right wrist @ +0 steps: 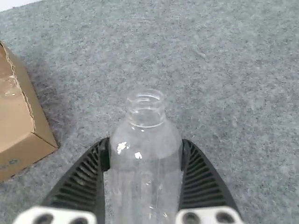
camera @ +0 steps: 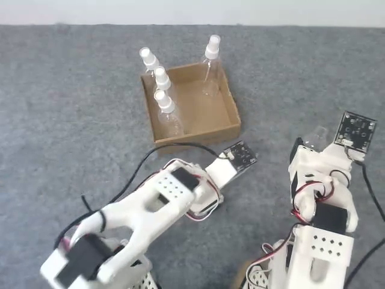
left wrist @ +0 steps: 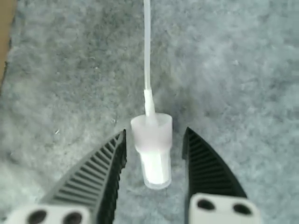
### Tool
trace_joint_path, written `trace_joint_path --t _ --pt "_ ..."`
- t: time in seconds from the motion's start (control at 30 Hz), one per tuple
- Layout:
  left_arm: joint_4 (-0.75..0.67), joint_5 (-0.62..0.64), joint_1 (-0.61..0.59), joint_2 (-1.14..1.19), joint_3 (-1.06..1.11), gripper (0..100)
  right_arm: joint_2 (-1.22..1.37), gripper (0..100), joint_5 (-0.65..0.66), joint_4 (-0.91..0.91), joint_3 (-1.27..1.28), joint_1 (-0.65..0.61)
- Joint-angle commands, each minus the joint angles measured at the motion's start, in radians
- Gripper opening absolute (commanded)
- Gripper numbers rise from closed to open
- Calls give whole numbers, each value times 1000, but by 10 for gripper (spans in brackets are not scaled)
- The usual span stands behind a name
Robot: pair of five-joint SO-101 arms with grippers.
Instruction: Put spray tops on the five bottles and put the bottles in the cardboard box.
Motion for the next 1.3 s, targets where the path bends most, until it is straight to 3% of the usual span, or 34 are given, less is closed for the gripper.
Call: trace_joint_path --t 0.0,0.17,0.43,0.8,1.03,1.27 --pt "34 49 3 77 -134 133 -28 23 -9 -18 -17 15" --pt "74 64 8 175 -219 17 -28 23 -9 -18 -15 15" --pt "94 69 9 150 -222 12 -28 23 -9 -18 -15 15" --pt "91 69 -2 -245 -44 12 -28 23 -9 -18 -15 15" --pt "94 71 -118 -470 25 12 -28 23 -9 -18 -15 15" --pt "127 69 -123 -674 81 12 -24 23 -9 -22 -15 15"
